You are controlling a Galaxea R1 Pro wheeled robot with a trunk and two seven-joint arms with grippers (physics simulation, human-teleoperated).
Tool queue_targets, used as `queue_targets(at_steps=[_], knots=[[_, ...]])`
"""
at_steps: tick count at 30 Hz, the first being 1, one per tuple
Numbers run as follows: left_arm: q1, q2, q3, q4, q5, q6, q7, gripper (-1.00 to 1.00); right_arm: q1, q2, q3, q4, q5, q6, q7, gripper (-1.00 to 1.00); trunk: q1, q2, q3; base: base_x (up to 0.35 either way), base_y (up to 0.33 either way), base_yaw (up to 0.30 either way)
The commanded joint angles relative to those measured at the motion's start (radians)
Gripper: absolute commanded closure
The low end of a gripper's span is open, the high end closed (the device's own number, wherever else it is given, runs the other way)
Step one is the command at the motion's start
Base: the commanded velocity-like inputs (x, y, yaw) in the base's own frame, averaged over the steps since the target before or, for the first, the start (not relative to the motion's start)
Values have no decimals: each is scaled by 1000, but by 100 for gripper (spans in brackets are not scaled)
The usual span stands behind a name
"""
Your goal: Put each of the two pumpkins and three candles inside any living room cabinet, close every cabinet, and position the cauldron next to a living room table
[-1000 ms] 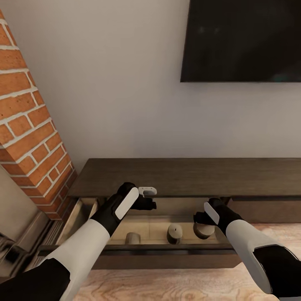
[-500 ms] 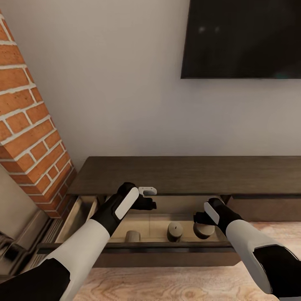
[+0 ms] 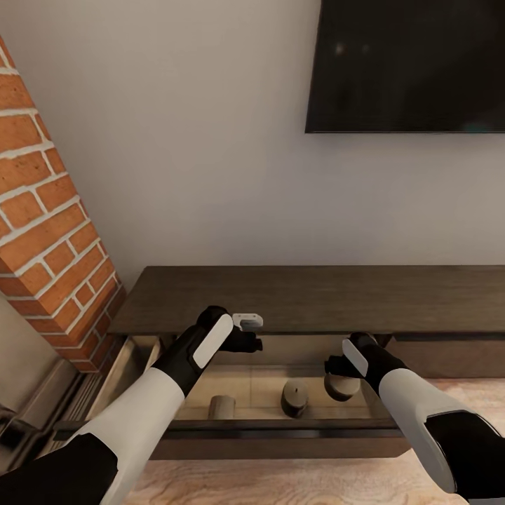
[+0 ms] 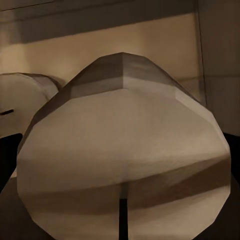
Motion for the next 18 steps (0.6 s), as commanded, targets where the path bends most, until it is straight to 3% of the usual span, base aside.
queue_targets(at_steps=[1, 18], knots=[[-1, 0, -2, -1, 10, 2, 10, -100, 0, -1, 7, -2, -11, 4, -7, 100, 0, 0, -1, 0, 0, 0], [-1, 0, -2, -1, 10, 2, 10, -100, 0, -1, 7, -2, -11, 4, -7, 100, 65, -119, -54, 0, 0, 0]])
